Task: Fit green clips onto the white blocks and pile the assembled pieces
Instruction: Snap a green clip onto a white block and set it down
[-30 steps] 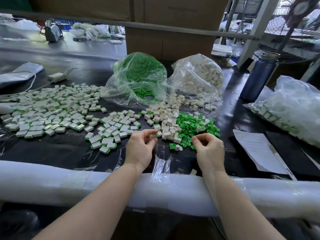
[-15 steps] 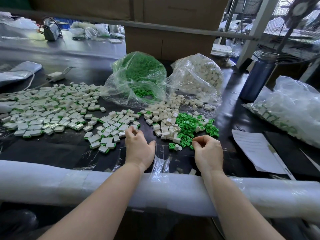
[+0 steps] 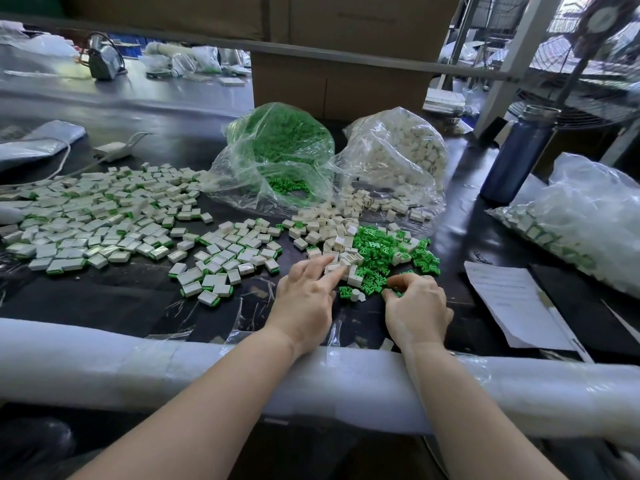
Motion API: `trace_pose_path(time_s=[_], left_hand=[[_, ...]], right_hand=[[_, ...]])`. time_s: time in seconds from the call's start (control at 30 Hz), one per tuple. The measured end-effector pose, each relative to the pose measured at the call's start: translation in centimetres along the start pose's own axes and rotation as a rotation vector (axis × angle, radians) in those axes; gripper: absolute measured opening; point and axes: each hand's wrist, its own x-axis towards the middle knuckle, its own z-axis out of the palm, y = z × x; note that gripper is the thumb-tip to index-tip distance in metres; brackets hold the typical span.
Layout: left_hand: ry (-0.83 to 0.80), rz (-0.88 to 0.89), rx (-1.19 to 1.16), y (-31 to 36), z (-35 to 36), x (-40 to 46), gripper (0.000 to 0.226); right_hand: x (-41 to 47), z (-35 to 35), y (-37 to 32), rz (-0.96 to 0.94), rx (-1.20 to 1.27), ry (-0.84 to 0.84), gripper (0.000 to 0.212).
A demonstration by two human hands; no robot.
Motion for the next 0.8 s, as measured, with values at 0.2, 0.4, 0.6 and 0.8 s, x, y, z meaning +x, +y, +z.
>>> trace_pose_path(time_s=[0.2,0.4,0.6,0.8], left_hand=[[-0.192,0.028,0.106,-0.09,0.60,0.44,0.056],[-0.050,0.051,0.039,0.21,0.17,0.25,0.044],[-0.054,0.068,0.104,0.19,0.44,0.21,0.058],[-0.012,0.080,0.111,0.42,0.37,0.24,0.042]], right_hand=[[-0.06,0.16,-0.07,-0.022,-0.012,0.003,0.017],[0.05,0.19,0.08,0.016,-0.037,0.024,0.018],[0.04,0.28,0.11,0.032,-0.120,0.024,0.018],[-0.05,0.20,0.07,0.010,-0.037,0.022,0.009]])
